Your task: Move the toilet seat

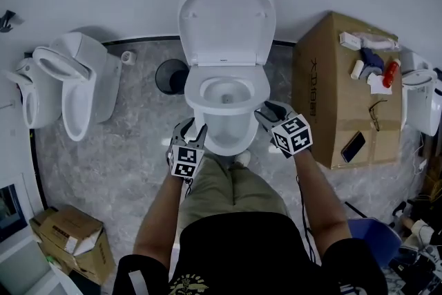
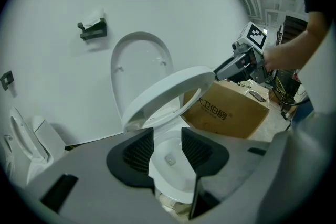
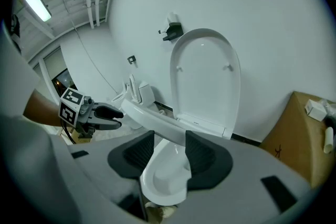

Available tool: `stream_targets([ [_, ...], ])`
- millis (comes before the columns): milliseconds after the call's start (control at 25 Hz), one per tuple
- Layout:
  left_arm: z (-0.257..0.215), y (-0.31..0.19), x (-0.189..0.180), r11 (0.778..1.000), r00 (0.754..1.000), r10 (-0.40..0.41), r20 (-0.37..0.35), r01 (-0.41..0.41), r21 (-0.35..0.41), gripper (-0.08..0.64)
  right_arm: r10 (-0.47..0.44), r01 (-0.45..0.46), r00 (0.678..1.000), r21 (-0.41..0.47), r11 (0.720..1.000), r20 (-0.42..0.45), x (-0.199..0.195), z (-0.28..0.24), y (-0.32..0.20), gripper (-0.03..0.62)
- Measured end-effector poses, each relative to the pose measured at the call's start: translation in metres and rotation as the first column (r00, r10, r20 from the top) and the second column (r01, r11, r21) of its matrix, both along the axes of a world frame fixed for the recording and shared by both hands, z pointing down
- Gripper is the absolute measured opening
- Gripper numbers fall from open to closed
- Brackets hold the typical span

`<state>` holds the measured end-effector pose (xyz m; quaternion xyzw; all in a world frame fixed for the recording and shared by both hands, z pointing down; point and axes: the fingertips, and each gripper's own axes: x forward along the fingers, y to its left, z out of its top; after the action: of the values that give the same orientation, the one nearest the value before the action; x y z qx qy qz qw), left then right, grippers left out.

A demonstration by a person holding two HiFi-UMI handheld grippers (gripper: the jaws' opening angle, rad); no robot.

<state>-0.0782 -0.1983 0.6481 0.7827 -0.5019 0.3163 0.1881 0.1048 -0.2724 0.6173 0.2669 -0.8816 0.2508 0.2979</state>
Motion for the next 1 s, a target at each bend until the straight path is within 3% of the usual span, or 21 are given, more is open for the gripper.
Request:
stream_targets([
  [1000, -0.018, -0.079, -0.016, 0.995, 0.995, 0.098, -0.022, -0.098, 0.003, 0.17, 0.176, -0.18, 0.978, 0.025, 0.983, 0.111, -0.012, -0.045, -0.109, 0.202],
])
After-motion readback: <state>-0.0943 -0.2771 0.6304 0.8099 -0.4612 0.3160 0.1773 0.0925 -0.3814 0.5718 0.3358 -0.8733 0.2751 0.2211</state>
